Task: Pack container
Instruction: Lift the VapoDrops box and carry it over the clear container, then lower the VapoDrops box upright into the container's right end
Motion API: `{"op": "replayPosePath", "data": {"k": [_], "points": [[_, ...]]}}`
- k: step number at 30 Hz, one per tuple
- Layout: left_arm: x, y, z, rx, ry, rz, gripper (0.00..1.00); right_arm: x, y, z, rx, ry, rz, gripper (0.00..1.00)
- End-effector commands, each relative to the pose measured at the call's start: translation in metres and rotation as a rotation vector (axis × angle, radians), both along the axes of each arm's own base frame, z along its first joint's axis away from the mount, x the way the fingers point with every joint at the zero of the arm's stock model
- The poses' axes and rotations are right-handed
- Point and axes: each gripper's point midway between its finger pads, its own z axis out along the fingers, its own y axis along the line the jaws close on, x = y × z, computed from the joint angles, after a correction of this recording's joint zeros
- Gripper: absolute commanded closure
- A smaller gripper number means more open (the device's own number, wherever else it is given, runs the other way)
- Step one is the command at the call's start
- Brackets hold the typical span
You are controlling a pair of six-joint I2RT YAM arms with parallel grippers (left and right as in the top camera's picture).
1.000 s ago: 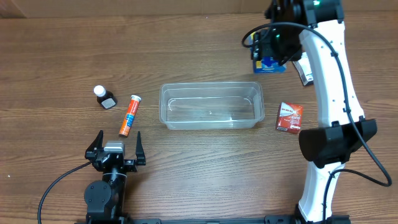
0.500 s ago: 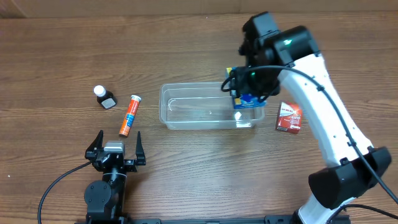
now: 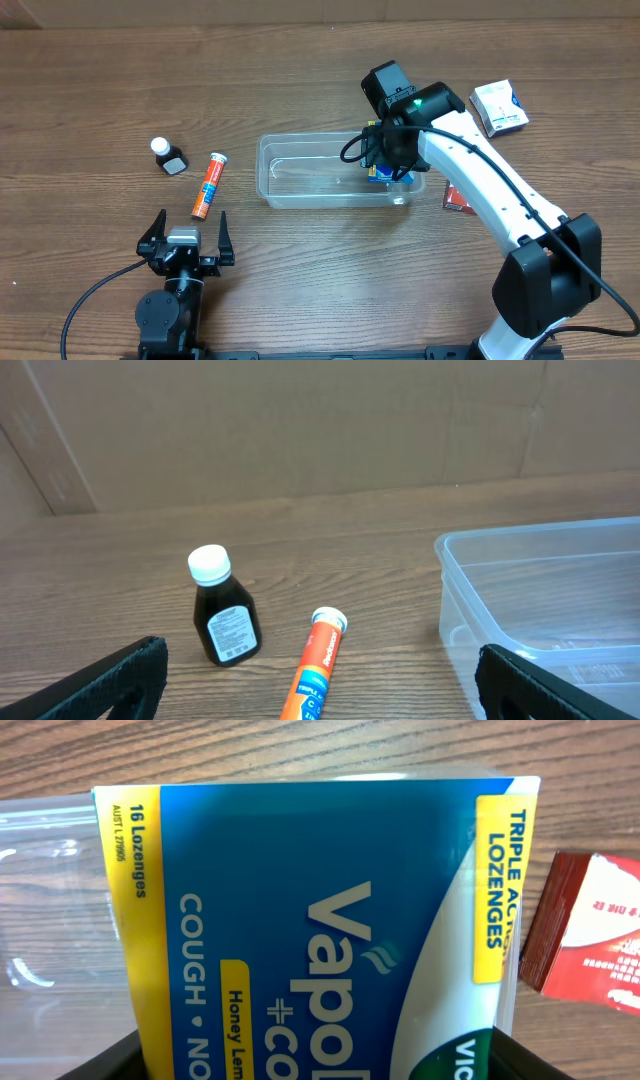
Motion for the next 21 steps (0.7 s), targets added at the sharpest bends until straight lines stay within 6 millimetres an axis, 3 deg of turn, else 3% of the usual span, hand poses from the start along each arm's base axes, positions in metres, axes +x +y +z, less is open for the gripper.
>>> {"op": "replayPosePath", "data": {"k": [1, 11, 21], "points": [[0.0, 0.0, 0.001, 0.015, -0.008, -0.006, 0.0, 0.003, -0.006, 0.0, -0.037, -0.031, 0.006, 0.29], [0.0, 0.0, 0.0, 0.015, -0.007, -0.006, 0.0, 0.006, -0.011, 0.001, -0.082, -0.048, 0.072, 0.33], [0.0, 0.0, 0.0, 0.015, -0.007, -0.006, 0.0, -0.01, -0.014, -0.003, -0.081, 0.024, 0.076, 0.33]]}}
